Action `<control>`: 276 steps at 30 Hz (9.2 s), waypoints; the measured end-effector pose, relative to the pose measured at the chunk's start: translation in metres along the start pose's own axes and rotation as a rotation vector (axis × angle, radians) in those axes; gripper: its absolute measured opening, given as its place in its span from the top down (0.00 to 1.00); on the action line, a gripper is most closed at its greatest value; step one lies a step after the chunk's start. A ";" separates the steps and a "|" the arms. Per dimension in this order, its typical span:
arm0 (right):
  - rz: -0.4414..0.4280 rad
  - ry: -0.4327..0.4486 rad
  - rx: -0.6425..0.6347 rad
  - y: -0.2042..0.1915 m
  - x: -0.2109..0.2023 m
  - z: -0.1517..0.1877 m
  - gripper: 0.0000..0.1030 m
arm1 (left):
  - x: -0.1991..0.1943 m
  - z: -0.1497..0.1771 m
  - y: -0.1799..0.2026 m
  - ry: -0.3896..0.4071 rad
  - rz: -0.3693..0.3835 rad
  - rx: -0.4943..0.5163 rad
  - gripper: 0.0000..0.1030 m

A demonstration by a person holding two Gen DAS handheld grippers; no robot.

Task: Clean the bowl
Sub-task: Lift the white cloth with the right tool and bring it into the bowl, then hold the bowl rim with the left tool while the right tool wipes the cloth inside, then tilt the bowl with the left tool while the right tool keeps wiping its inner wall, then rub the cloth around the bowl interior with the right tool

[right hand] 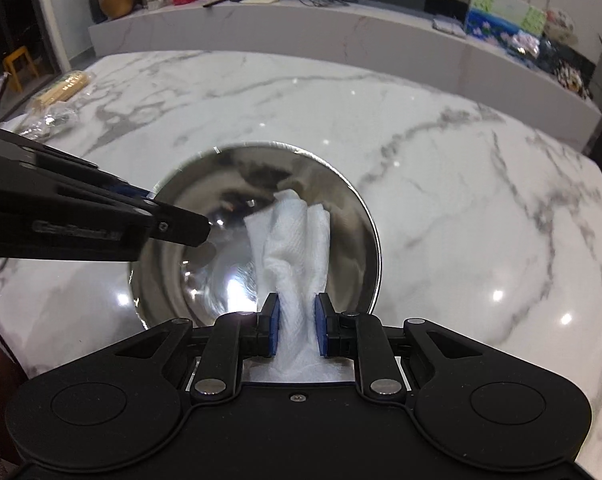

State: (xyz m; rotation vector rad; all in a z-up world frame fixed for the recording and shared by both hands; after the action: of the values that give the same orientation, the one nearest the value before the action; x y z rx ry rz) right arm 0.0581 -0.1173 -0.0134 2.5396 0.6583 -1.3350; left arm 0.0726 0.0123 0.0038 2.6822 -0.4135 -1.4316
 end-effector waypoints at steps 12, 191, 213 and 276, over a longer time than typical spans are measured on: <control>0.028 0.113 -0.060 -0.009 -0.012 0.007 0.80 | 0.003 0.001 -0.002 -0.021 -0.035 -0.008 0.88; -0.056 -0.378 -0.428 -0.048 0.024 -0.040 0.88 | 0.018 0.019 -0.017 -0.203 0.021 0.041 0.79; -0.020 -0.380 -0.543 -0.061 0.017 -0.030 0.88 | 0.017 0.013 -0.016 -0.162 -0.033 0.057 0.85; -0.233 -0.430 -0.349 -0.072 -0.017 0.009 0.88 | 0.019 0.012 -0.017 -0.121 -0.030 0.036 0.86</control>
State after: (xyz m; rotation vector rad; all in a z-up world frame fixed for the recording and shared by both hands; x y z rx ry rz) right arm 0.0090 -0.0618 -0.0021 1.8695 1.0073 -1.6058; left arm 0.0763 0.0245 -0.0212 2.6492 -0.4125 -1.6163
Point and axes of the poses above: each gripper's, at about its wrist camera, not at the fingertips, and x roughly the way its jaws point, y to its right, z to its underside, the point moved 2 cm from there along x, roughly the way its jaws point, and after that the axes turned 1 degree about x, right-handed, at the moved point
